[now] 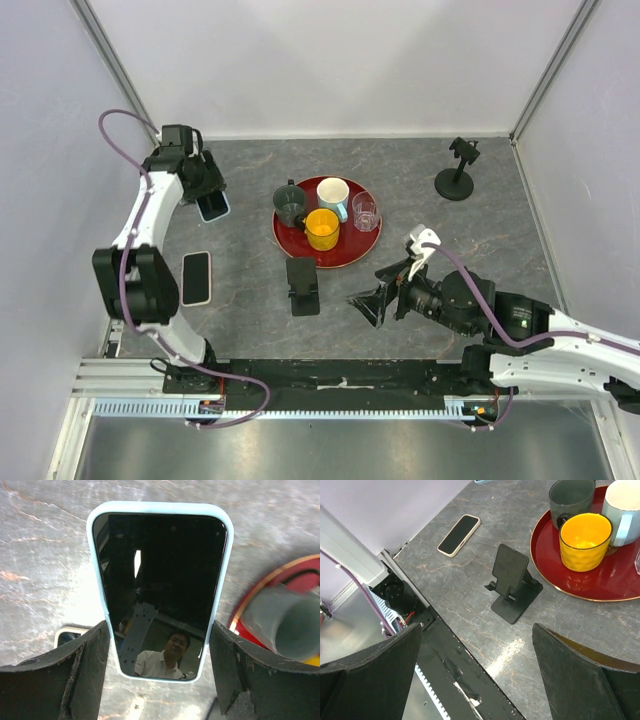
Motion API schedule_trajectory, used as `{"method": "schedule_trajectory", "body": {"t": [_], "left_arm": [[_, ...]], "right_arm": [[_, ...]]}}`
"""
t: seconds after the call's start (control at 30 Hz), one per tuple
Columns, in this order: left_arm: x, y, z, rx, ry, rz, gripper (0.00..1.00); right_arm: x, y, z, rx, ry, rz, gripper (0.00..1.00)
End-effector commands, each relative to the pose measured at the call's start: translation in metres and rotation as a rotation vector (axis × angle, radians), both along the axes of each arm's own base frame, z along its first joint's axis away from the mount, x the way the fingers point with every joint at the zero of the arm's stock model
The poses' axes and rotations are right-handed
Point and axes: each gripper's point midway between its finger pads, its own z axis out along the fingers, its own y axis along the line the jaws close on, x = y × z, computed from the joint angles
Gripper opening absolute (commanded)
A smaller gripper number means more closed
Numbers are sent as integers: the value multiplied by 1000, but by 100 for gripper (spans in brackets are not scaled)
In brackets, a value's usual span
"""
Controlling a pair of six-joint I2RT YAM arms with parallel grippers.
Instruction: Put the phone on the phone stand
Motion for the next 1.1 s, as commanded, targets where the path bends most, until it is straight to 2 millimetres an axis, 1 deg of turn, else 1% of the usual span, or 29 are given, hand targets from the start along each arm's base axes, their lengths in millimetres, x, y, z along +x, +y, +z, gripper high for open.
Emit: {"method": "schedule_trajectory", "body": {"t": [0.0,0.03,0.07,0.1,0.13,0.17,0.2,0.23,0.27,0.3,0.33,0.37,0.4,0.43,0.47,0.5,0.53,0.57,0.6,0.63,0.7,0.73,0.77,0.8,0.87,0.9,0.97,1.0,1.07], "left_arm": [[-4,-31,67,-115,-238,-28,2],[-17,-45,83,-162,-285,-67,2],[-23,-50,90,-179,-312,-85,2],[-27,-70,103,-200,-366,-139,2],[-42,-82,114,-228,-403,-186,2],[-50,-96,123,-243,-437,-235,2],[-56,-106,124,-257,-461,-278,2],[-68,-113,143,-261,-532,-320,2],[-76,-124,150,-272,-566,-369,2],[-80,-133,151,-276,-607,-425,2],[-88,-138,158,-277,-650,-464,2],[-101,-144,172,-277,-716,-514,2],[-109,-149,164,-275,-730,-563,2],[-112,-151,172,-269,-790,-590,2],[-123,-152,182,-264,-847,-610,2],[-127,-153,173,-264,-845,-626,2],[-131,-154,179,-262,-881,-641,2],[-136,-156,180,-264,-901,-657,2],[-144,-159,176,-279,-914,-683,2],[-148,-161,176,-286,-930,-696,2],[-155,-161,176,-298,-960,-692,2],[-156,-160,177,-289,-968,-694,2],[-158,-161,178,-280,-972,-703,2],[-157,-159,179,-262,-976,-689,2],[-157,-161,177,-266,-966,-693,2],[-159,-162,177,-272,-967,-703,2],[-160,-165,176,-275,-962,-710,2],[-160,-165,175,-270,-958,-709,2],[-162,-169,175,-274,-959,-720,2]], "right_arm": [[3,9,22,69,13,-15,98],[2,15,22,65,14,0,98],[1,18,23,61,14,9,98],[1,21,23,58,16,15,98],[3,26,26,50,20,11,98],[4,28,28,45,22,8,98],[9,28,29,41,27,-21,98],[13,30,33,38,54,-56,98],[17,31,36,34,59,-78,98],[20,34,38,31,61,-91,98],[22,44,42,14,58,-87,98],[26,49,42,-2,52,-89,98],[30,54,42,-17,48,-90,98],[35,68,42,-48,62,-74,98],[46,72,41,-54,79,-85,98],[52,77,43,-51,94,-78,98],[64,87,46,-41,118,-72,98],[69,92,49,-33,123,-71,98],[75,96,53,-32,117,-77,98],[84,107,63,-26,100,-77,98],[92,119,70,-57,54,-46,98],[101,129,76,-77,56,-55,97],[110,132,78,-88,56,-75,95],[119,139,87,-90,53,-89,94],[128,147,95,-82,40,-102,91],[137,154,102,-72,26,-122,89],[146,161,104,-73,12,-144,85],[153,167,104,-73,8,-163,85],[160,171,101,-79,10,-187,82]]}}
